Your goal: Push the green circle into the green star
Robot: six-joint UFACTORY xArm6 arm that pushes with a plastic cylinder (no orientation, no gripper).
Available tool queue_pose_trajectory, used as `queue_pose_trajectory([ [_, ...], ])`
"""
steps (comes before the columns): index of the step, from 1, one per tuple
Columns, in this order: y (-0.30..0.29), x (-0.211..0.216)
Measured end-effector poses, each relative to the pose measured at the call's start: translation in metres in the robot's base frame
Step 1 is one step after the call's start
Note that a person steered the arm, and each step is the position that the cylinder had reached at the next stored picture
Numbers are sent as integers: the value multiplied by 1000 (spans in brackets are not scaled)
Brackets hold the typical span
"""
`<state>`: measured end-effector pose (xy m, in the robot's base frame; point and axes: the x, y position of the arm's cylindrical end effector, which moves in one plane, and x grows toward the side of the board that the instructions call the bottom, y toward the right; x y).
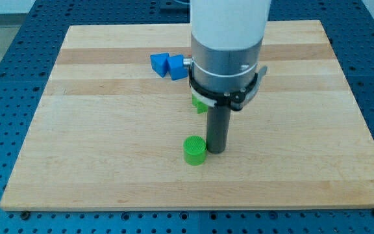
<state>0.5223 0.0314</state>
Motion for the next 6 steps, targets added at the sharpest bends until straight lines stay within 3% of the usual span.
queue_pose_trajectory([
  [1,2,2],
  [3,30,76],
  [4,4,94],
  [6,-63,88],
])
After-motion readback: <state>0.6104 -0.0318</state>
